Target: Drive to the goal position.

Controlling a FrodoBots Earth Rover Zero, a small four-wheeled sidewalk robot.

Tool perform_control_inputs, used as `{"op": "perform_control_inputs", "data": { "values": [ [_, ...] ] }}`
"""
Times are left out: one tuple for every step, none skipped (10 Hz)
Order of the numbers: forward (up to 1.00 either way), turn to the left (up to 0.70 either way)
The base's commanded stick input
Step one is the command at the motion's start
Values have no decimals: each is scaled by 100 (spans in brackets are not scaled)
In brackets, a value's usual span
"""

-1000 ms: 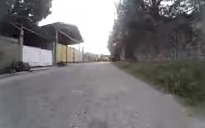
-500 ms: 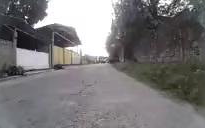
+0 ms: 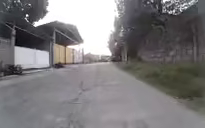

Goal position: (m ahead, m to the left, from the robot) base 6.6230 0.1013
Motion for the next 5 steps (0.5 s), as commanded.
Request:
{"op": "perform_control_inputs", "data": {
  "values": [
    [100,1],
    [100,1],
    [100,-19],
    [100,-39],
    [100,-20]
  ]
}}
